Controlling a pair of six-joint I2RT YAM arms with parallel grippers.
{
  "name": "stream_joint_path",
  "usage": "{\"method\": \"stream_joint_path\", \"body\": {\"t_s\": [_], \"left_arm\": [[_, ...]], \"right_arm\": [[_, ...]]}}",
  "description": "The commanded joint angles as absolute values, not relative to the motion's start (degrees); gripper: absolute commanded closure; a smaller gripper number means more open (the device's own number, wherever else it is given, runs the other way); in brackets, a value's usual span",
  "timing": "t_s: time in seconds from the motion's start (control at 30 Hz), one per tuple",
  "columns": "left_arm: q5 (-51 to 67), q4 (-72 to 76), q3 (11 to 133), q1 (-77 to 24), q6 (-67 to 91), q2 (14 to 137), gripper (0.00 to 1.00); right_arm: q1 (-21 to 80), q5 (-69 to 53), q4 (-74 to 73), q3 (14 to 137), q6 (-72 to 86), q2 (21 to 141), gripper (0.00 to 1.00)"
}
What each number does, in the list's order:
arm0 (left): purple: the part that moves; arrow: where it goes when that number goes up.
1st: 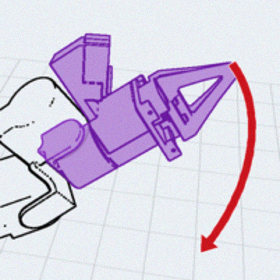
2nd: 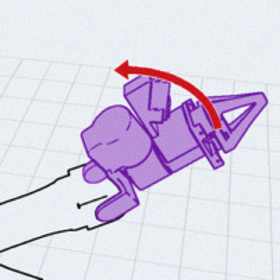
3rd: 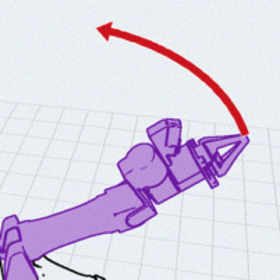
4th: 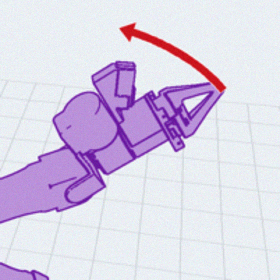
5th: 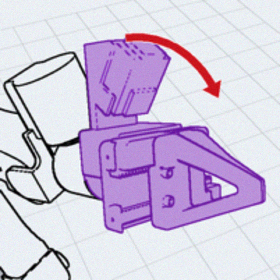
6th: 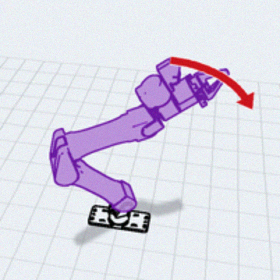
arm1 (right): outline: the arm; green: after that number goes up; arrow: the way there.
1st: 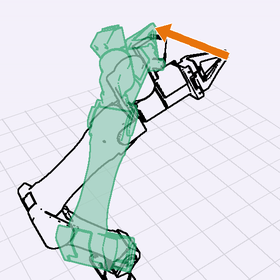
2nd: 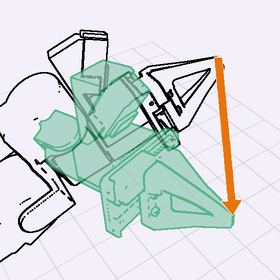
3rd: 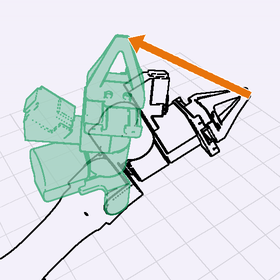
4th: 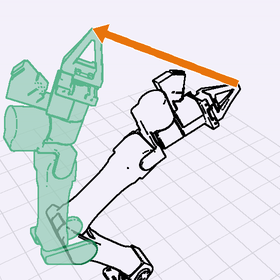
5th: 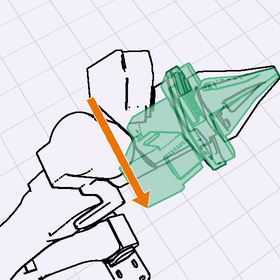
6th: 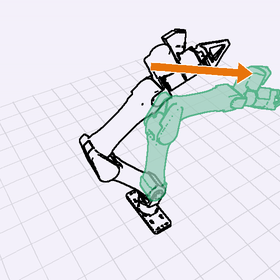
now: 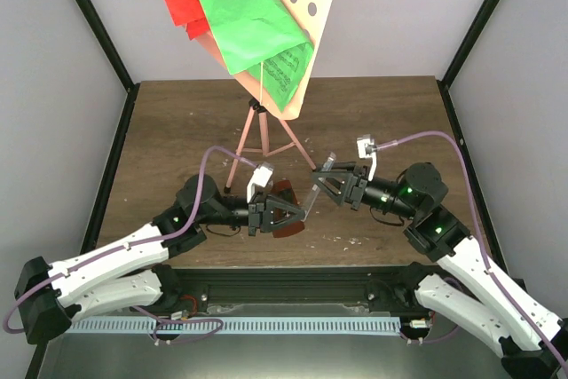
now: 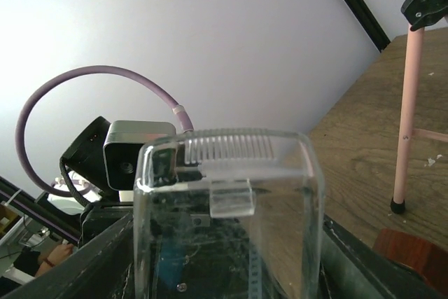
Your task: Pack up the instrument practice props
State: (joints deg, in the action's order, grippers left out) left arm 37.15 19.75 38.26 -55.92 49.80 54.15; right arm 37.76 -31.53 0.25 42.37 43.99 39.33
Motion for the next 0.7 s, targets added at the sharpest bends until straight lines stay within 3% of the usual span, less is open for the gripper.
{"method": "stream_joint_path", "body": {"t_s": [0.0, 0.03, 0.13, 0.23, 0.43, 0.67], "left_arm": [[35.78, 16.08, 39.74, -55.78, 47.57, 53.61, 1.0], [35.63, 15.2, 39.83, -55.73, 47.11, 53.61, 0.91], [31.51, 5.77, 41.55, -55.72, 42.62, 52.31, 0.46], [21.41, -2.85, 39.91, -55.67, 39.27, 48.12, 0.21], [13.05, -11.19, 30.84, -54.85, 40.93, 42.24, 0.17], [11.31, -2.14, 20.58, -54.84, 45.52, 46.46, 0.17]], "right_arm": [[38.28, -29.61, 0.76, 42.37, 43.55, 36.37, 0.46], [38.31, -29.23, 0.74, 42.02, 43.52, 35.87, 0.46], [38.31, -27.82, -0.26, 41.49, 43.19, 34.74, 0.46], [38.32, -25.81, -2.58, 41.26, 41.92, 33.53, 0.46], [38.32, -20.03, -7.89, 37.61, 36.88, 32.09, 0.46], [38.33, -18.13, -1.42, 26.65, 38.05, 30.69, 0.46]]}}
